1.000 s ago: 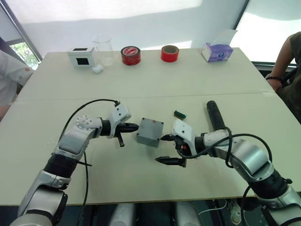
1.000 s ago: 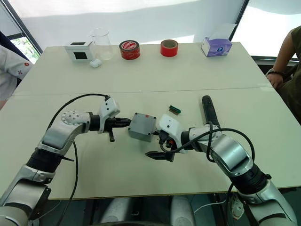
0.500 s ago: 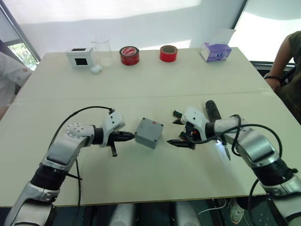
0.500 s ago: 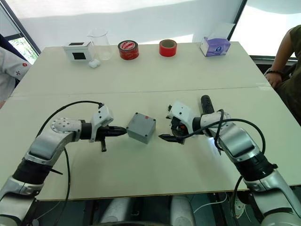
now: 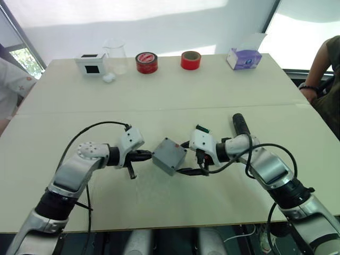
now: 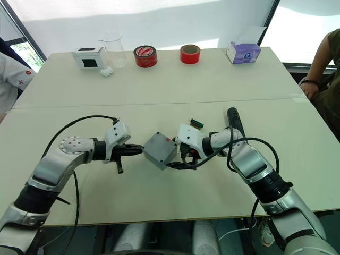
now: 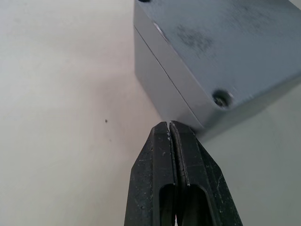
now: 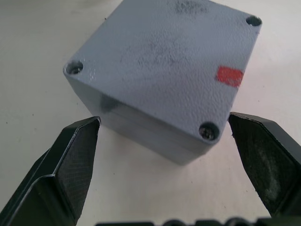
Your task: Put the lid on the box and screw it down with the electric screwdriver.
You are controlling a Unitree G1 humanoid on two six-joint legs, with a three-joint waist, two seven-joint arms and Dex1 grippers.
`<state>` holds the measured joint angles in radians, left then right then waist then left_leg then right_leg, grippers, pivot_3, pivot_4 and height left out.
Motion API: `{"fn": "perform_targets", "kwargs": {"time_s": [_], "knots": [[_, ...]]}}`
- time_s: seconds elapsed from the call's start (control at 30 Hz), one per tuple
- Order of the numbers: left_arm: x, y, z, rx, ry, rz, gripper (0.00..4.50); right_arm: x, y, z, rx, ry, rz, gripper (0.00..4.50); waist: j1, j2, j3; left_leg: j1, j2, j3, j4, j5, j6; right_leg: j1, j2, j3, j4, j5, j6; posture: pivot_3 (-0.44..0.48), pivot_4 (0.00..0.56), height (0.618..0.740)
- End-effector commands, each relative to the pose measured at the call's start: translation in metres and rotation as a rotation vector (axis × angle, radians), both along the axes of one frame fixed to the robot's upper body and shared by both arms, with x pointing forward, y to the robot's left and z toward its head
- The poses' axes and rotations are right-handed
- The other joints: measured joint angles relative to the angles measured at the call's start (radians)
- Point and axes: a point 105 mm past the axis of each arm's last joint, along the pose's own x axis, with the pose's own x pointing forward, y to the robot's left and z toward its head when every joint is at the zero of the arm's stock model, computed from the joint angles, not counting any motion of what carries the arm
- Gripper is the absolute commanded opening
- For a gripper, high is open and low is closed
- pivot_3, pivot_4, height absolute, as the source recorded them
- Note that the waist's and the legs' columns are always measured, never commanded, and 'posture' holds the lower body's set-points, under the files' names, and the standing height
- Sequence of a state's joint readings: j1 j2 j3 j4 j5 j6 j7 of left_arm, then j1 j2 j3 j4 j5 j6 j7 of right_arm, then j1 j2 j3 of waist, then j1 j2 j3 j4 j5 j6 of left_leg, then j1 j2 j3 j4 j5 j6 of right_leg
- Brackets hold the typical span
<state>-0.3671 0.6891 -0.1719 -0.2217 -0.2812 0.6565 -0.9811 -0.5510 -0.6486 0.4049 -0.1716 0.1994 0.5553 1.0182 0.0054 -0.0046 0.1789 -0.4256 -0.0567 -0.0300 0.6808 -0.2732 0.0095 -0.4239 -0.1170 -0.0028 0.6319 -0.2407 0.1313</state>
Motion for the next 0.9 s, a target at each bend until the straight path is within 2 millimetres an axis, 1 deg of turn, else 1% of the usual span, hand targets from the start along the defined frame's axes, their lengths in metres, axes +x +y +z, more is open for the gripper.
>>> {"fn": "perform_targets", "kwargs": {"time_s": [0.03,0.1,0.17,0.27,0.4,0.57,0.77,0.9], "knots": [[-0.013,0.002,0.012,-0.011,0.005,-0.041,0.0,0.004,0.001,0.01,0.016,-0.051,0.006,4.42,-0.001,0.0,0.0,0.0,0.0,0.0,0.0,0.0,0.0,0.0,0.0,0.0,0.0,0.0,0.0,0.0,0.15,0.74],[-0.024,0.002,0.009,-0.003,0.042,-0.077,0.0,0.006,0.0,0.011,0.013,-0.057,0.001,4.42,-0.001,0.0,0.0,0.0,0.0,0.0,0.0,0.0,0.0,0.0,0.0,0.0,0.0,0.0,0.0,0.0,0.15,0.74],[-0.031,-0.002,0.007,-0.01,0.067,-0.1,0.0,0.008,0.0,0.011,0.015,-0.058,-0.004,4.42,0.001,0.0,0.0,0.0,0.0,0.0,0.0,0.0,0.0,0.0,0.0,0.0,0.0,0.0,0.0,0.0,0.15,0.74],[-0.034,-0.019,0.001,-0.037,0.081,-0.134,0.0,0.006,-0.002,0.01,0.012,-0.055,-0.013,4.42,0.006,0.0,0.0,0.0,0.0,0.0,0.0,-0.002,0.003,0.0,0.0,0.0,0.0,0.0,0.0,0.0,0.15,0.74],[-0.022,-0.029,0.0,-0.055,0.043,-0.116,0.0,0.002,-0.003,0.01,0.023,-0.034,-0.031,4.42,0.007,0.0,0.0,0.0,0.0,0.0,0.0,-0.002,0.003,0.001,0.0,0.0,0.0,0.0,0.0,0.0,0.15,0.74],[0.003,-0.03,0.0,-0.033,-0.026,-0.074,0.0,-0.01,-0.001,0.011,0.049,0.004,-0.049,4.42,0.006,0.0,0.0,0.0,0.0,0.0,0.0,-0.001,0.002,0.0,0.0,0.0,0.0,0.0,0.0,0.0,0.15,0.74],[0.014,-0.027,0.004,-0.039,-0.056,-0.068,0.0,-0.021,0.002,0.013,0.087,0.04,-0.089,4.42,0.007,0.0,0.0,0.0,0.0,0.0,0.0,-0.002,0.003,0.0,0.0,0.0,0.0,0.0,0.0,0.0,0.15,0.74],[0.018,-0.025,0.007,-0.045,-0.073,-0.066,0.0,-0.024,0.003,0.013,0.093,0.051,-0.109,4.42,0.005,0.0,0.0,0.0,0.0,0.0,0.0,-0.002,0.003,0.0,0.0,0.0,0.0,0.0,0.0,0.0,0.15,0.74]]}}
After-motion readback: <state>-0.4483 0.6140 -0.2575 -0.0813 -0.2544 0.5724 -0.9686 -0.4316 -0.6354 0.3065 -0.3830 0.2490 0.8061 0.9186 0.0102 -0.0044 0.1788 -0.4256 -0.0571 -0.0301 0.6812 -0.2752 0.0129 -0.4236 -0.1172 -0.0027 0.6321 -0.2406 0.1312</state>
